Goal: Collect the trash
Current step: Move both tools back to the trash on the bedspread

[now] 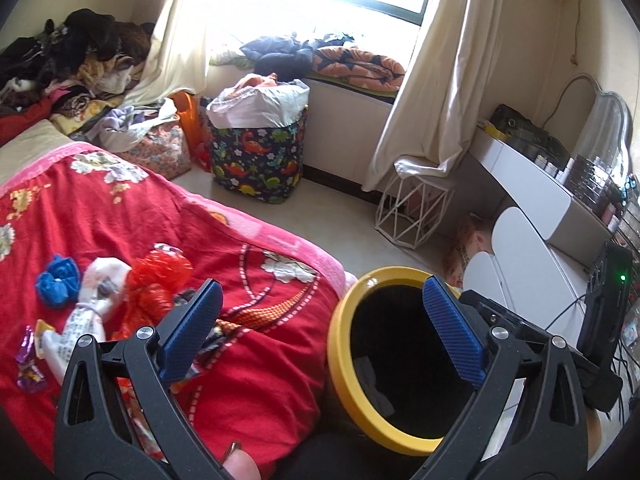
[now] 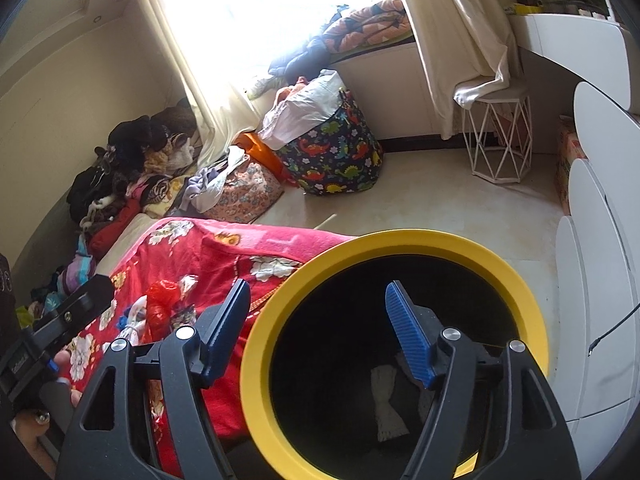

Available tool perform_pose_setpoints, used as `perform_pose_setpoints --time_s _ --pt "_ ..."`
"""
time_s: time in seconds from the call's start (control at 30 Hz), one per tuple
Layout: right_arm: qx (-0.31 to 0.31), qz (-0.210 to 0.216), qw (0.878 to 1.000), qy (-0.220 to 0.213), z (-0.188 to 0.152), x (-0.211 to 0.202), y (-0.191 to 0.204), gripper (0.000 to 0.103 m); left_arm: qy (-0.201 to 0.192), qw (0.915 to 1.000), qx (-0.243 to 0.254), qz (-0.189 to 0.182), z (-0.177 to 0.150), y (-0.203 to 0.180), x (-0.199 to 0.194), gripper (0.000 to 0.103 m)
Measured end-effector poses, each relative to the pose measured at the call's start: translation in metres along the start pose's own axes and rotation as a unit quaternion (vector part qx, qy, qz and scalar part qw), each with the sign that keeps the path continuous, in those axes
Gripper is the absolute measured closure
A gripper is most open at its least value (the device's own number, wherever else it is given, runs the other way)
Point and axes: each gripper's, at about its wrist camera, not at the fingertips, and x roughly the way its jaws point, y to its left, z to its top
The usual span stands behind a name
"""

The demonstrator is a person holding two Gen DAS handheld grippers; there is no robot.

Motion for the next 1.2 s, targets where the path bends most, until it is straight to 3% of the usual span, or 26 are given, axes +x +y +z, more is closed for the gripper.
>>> perform_pose_setpoints --time_s 0.67,1.2 --pt "-0.079 0.053 0.995 0.017 -0.01 0.015 0.084 0.034 -0.04 0.9972 -0.015 0.061 0.011 0.065 -0.04 0.011" --pt "-0.145 0.09 0.984 0.043 -0.025 0.039 0.141 0.034 -0.043 0.9902 -0.051 0.123 0.003 0.137 -0.068 0.011"
